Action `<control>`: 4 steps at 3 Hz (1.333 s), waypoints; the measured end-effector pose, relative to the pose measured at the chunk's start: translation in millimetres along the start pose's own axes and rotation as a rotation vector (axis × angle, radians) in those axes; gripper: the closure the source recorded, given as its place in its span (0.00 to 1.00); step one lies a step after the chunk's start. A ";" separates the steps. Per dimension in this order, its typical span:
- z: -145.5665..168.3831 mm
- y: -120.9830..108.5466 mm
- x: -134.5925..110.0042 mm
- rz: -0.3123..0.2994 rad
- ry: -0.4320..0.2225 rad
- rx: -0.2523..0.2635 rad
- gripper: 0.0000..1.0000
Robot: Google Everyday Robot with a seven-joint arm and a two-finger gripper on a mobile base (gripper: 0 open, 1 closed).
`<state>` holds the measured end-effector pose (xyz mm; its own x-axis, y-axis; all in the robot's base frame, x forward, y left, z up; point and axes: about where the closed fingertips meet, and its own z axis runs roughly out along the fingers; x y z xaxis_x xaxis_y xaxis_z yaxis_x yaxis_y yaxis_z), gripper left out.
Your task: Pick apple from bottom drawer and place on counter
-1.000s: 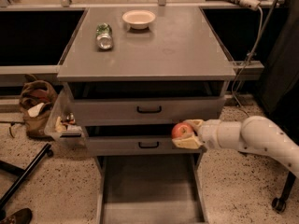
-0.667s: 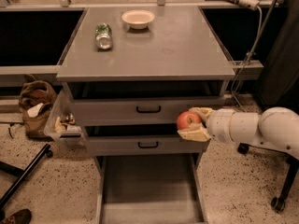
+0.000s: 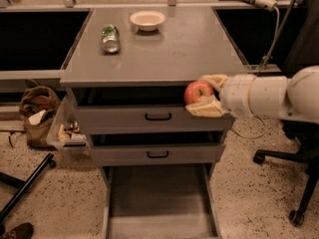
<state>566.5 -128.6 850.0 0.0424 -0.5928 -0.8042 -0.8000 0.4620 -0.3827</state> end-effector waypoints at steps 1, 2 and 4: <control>-2.2 -13.8 -66.0 -0.092 -0.022 0.015 1.00; 5.6 -26.9 -122.9 -0.146 -0.042 0.034 1.00; 28.0 -46.6 -121.8 -0.149 -0.029 0.051 1.00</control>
Offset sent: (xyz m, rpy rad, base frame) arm 0.0345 0.0896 0.1569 -0.0694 -0.1920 0.0531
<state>615.4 -59.4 953.1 0.1761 -0.6381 -0.7496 -0.7525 0.4036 -0.5204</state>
